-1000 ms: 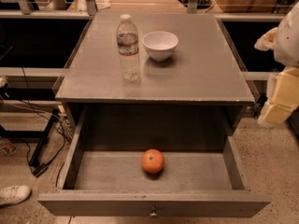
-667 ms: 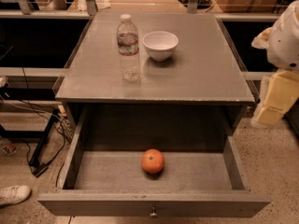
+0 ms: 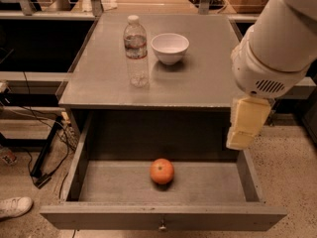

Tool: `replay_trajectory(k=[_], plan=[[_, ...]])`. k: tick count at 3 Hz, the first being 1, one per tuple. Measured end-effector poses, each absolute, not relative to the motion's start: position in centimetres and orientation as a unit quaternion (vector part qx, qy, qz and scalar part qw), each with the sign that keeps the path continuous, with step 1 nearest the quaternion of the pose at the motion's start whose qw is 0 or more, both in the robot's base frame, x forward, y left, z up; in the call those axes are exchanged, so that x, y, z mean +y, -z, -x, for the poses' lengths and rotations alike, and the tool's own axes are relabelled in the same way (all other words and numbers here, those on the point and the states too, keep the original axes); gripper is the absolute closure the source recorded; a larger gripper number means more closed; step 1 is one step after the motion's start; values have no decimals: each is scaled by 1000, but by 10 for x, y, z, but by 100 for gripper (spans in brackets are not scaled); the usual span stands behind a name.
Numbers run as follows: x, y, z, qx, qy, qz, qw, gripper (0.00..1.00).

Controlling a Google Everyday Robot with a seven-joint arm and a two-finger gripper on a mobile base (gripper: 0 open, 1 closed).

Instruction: Pick orange from top drawer and place on counter

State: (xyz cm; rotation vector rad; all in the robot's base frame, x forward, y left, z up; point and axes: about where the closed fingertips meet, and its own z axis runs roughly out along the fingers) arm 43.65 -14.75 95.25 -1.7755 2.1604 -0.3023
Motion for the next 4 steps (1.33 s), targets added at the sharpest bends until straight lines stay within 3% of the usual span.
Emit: replay_trajectory(k=[1, 4], plan=[[-147, -952, -436, 758, 106, 623, 164, 0], [-65, -904, -410, 700, 64, 690, 174, 0]])
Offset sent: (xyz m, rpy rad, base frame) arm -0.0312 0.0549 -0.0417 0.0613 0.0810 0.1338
